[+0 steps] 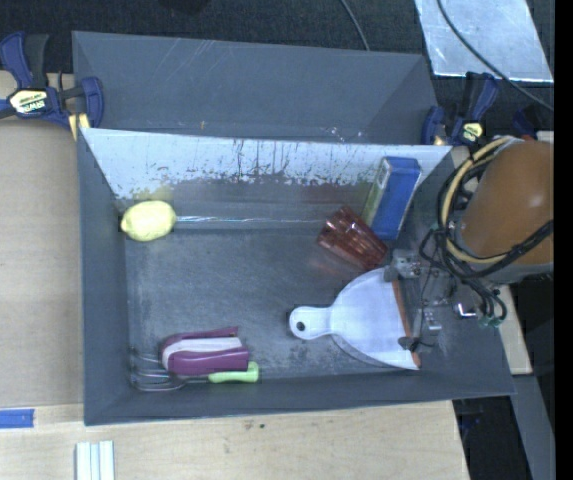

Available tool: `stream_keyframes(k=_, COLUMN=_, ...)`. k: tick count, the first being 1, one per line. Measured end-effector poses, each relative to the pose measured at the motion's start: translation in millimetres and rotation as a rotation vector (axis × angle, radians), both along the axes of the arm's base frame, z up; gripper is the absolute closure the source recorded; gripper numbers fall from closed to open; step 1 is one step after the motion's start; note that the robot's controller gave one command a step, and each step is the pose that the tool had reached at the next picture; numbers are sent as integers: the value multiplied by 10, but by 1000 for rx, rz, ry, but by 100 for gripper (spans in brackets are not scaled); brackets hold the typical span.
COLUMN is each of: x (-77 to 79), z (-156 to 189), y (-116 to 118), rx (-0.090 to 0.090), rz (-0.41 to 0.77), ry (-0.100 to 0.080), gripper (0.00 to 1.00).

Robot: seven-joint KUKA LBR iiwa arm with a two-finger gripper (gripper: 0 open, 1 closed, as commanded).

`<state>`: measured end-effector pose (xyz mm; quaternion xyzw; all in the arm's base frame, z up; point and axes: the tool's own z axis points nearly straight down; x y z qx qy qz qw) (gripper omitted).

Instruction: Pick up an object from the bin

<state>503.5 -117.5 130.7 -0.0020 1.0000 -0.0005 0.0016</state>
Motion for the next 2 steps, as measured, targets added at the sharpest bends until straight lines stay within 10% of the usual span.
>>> stream_keyframes(k=2, x=-2, z=-178, y=65, rx=-3, rz=30, ry=-7, gripper=0)
